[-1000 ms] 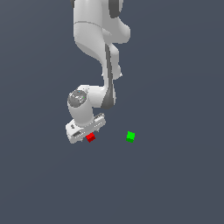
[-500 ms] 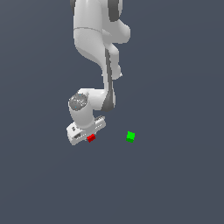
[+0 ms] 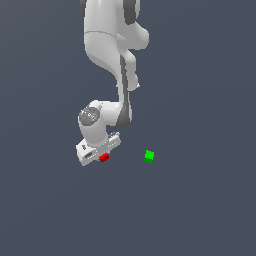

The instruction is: Stack the red cube on top of the green cube.

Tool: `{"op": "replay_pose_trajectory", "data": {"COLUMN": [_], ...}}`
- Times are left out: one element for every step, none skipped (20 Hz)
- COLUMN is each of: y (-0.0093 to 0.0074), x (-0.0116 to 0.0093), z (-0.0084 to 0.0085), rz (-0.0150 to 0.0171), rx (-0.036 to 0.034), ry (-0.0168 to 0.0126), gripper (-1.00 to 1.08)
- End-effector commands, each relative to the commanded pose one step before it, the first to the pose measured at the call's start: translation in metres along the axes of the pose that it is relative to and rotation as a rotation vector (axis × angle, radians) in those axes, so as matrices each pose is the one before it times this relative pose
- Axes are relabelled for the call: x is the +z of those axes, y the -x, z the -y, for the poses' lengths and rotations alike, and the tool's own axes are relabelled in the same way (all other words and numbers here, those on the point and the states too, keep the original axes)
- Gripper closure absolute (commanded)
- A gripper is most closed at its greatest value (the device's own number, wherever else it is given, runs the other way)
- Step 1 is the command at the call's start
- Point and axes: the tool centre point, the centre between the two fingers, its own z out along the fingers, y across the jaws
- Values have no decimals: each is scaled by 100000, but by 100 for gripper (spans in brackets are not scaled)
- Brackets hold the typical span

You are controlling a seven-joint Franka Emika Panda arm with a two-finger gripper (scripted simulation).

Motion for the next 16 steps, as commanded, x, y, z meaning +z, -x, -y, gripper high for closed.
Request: {"op": "replay_pose_trajectory", "data": {"y": [-3, 9, 10, 10, 10, 9, 9, 9, 9, 8, -24, 4, 1, -2, -6, -10], "x": [-395, -269, -332, -398, -465, -534, -604, -677, -750, -779, -740, -671, -613, -555, -495, -434], "z": [-26, 8, 9, 9, 9, 9, 9, 9, 9, 9, 37, 5, 3, 0, -3, -7], "rz": [-70, 0, 0, 0, 0, 0, 0, 0, 0, 0, -5, 0, 0, 0, 0, 0], "rx": [19, 0, 0, 0, 0, 0, 0, 0, 0, 0, -65, 0, 0, 0, 0, 0], "ry": [85, 0, 0, 0, 0, 0, 0, 0, 0, 0, 23, 0, 0, 0, 0, 0], "gripper": [108, 108, 108, 108, 108, 108, 108, 108, 108, 108, 108, 108, 108, 108, 108, 108]}}
